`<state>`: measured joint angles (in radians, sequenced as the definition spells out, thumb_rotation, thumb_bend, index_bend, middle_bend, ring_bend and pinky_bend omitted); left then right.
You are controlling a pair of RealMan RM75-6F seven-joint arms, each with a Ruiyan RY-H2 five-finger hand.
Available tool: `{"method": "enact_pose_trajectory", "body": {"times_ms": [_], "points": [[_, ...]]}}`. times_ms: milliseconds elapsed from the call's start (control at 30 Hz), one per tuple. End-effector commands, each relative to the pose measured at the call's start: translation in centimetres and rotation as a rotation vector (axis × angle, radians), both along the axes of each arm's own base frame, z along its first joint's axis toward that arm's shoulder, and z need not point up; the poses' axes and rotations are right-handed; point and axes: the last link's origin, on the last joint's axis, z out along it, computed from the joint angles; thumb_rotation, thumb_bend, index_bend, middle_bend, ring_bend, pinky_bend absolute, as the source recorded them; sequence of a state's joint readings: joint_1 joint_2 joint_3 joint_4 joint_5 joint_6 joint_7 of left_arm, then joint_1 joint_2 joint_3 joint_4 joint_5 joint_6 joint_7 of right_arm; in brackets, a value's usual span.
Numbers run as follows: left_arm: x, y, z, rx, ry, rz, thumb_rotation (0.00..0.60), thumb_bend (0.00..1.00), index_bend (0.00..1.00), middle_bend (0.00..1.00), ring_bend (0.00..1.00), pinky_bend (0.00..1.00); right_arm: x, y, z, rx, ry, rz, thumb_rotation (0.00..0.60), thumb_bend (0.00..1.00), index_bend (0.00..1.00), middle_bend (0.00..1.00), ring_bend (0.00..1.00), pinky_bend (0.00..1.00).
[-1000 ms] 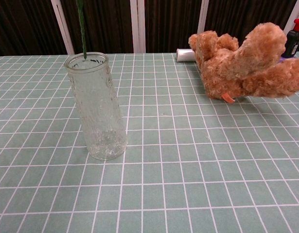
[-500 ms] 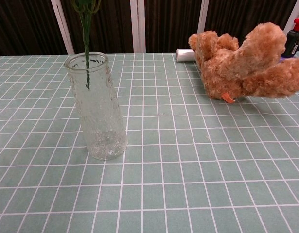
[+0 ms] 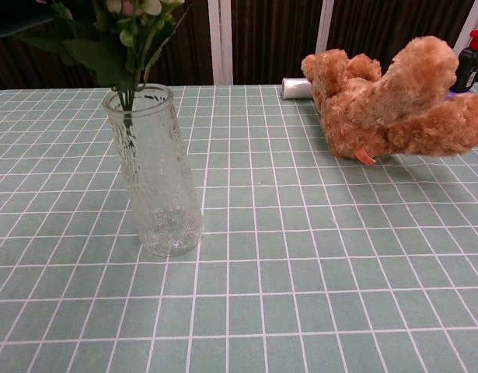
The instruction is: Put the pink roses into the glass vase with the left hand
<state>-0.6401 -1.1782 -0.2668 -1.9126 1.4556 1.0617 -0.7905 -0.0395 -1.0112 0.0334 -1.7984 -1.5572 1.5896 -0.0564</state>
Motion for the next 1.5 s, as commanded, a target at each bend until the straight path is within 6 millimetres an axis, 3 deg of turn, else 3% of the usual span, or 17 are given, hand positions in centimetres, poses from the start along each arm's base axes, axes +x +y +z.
{"method": "enact_pose_trajectory", "body": {"times_ms": [33, 433, 633, 800, 900, 1000, 1133, 1267, 1500], "points": [[-0.5, 0.0, -0.5, -0.023, 0.055, -0.018, 0.600, 0.30, 0.25, 0.24, 0.14, 0.23, 0.0, 0.0, 0.0, -0.002, 0.000, 0.000, 0.600, 0.22, 0.10, 0.05, 0.00, 0.00], [-2.7, -0.1, 1.1, -0.045, 0.136, -0.071, 0.600, 0.17, 0.11, 0.11, 0.04, 0.10, 0.0, 0.1, 0.2, -0.005, -0.007, 0.005, 0.600, 0.22, 0.10, 0.05, 0.00, 0.00], [-4.4, 0.2, 2.9, 0.039, 0.216, -0.047, 0.600, 0.13, 0.08, 0.07, 0.03, 0.10, 0.0, 0.2, 0.2, -0.007, -0.009, 0.007, 0.600, 0.22, 0.10, 0.05, 0.00, 0.00], [-5.8, -0.3, 4.9, 0.223, 0.403, -0.059, 0.600, 0.13, 0.05, 0.06, 0.03, 0.09, 0.1, 0.2, 0.2, -0.006, -0.011, 0.011, 0.600, 0.22, 0.10, 0.05, 0.00, 0.00], [-7.0, -1.8, 6.6, 0.367, 0.543, -0.040, 0.600, 0.13, 0.07, 0.07, 0.03, 0.09, 0.1, 0.3, 0.2, -0.006, -0.011, 0.012, 0.600, 0.22, 0.10, 0.05, 0.00, 0.00], [-9.5, -4.7, 8.4, 0.549, 0.780, 0.048, 0.600, 0.15, 0.10, 0.08, 0.03, 0.09, 0.2, 0.3, 0.2, -0.002, -0.011, 0.013, 0.600, 0.22, 0.10, 0.05, 0.00, 0.00], [-12.5, -8.5, 9.1, 0.672, 1.034, 0.227, 0.600, 0.17, 0.11, 0.09, 0.03, 0.09, 0.2, 0.3, 0.1, 0.008, -0.009, 0.021, 0.600, 0.22, 0.10, 0.05, 0.00, 0.00], [-15.1, -11.6, 8.7, 0.650, 1.095, 0.399, 0.600, 0.17, 0.12, 0.09, 0.03, 0.09, 0.3, 0.5, 0.0, 0.024, -0.015, 0.031, 0.600, 0.22, 0.10, 0.05, 0.00, 0.00], [-18.5, -12.8, 8.2, 0.581, 1.168, 0.554, 0.600, 0.17, 0.15, 0.08, 0.03, 0.08, 0.2, 0.5, 0.1, 0.043, -0.012, 0.044, 0.600, 0.22, 0.10, 0.05, 0.00, 0.00]]}}
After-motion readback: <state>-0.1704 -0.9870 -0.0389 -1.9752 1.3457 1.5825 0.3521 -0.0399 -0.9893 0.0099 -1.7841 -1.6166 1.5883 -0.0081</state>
